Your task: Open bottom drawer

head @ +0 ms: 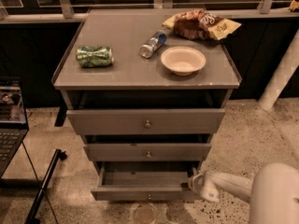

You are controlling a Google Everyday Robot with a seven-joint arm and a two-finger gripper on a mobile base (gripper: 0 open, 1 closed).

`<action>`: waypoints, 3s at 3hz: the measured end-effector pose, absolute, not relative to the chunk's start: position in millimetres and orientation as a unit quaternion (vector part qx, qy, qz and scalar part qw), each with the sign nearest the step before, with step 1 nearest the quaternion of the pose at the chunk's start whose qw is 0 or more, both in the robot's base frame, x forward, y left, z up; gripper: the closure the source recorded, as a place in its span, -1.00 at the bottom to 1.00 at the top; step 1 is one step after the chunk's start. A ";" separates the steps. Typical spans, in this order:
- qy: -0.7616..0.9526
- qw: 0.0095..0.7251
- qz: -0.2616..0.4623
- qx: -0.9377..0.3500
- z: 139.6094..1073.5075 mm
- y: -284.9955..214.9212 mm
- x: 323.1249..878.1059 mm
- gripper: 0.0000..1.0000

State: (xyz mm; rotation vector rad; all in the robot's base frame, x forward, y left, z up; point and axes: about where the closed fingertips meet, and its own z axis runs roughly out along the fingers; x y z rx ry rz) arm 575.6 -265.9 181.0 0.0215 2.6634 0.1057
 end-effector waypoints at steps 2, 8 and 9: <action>0.974 0.222 0.047 -0.006 178.2 -264.9 562.7 1.00; 0.979 0.182 0.073 -0.049 174.6 -249.8 527.9 1.00; 0.979 0.178 0.084 -0.048 172.2 -246.9 521.0 1.00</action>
Offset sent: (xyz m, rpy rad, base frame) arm -0.1598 -0.0030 -0.0593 0.0988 0.3038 0.3812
